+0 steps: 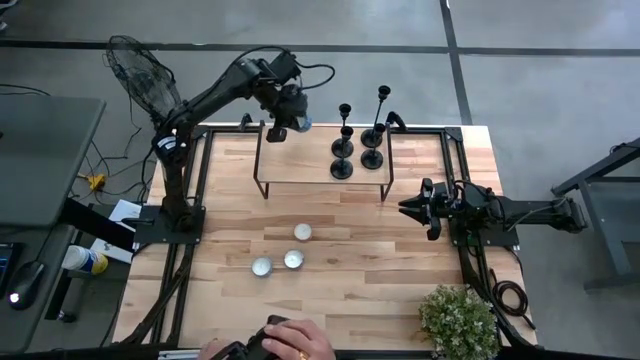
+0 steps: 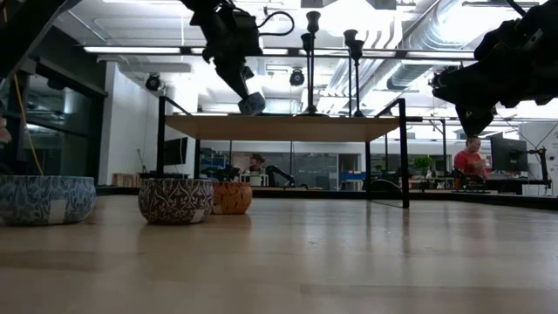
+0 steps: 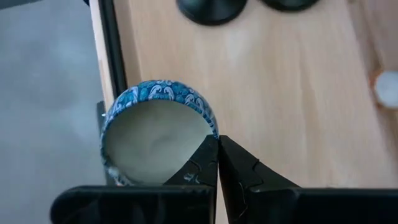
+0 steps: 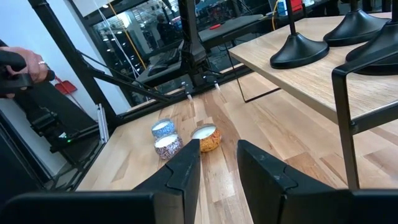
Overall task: Pick & Place candle stick holders
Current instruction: Put the blue scented candle on the shelf
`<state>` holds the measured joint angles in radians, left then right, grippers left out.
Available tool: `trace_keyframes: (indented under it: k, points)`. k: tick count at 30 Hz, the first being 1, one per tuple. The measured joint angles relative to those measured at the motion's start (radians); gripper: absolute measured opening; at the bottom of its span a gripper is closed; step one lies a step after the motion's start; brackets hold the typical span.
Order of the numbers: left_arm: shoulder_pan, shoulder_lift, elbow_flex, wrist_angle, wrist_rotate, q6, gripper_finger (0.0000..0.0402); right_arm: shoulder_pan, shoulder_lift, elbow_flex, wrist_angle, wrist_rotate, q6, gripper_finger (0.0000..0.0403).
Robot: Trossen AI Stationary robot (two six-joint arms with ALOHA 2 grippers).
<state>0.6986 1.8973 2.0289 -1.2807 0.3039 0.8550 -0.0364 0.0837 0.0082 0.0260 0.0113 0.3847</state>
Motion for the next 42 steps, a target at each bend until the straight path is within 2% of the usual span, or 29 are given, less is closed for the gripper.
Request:
trace_keyframes:
  k: [9,19,35,42]
  points:
    - [-0.035,0.006,0.0,-0.003,-0.065,0.107,0.0,0.0,0.0,0.0,0.0,0.0,0.0,0.0098]
    - [-0.073,0.051,-0.001,0.001,-0.166,0.144,0.0,0.0,0.0,0.0,0.0,0.0,0.0,0.0098]
    - [-0.111,0.056,-0.002,-0.031,-0.157,0.134,0.0,0.0,0.0,0.0,0.0,0.0,0.0,0.0098]
    - [-0.11,0.056,-0.002,-0.037,-0.169,0.079,0.0,0.0,0.0,0.0,0.0,0.0,0.0,0.0098]
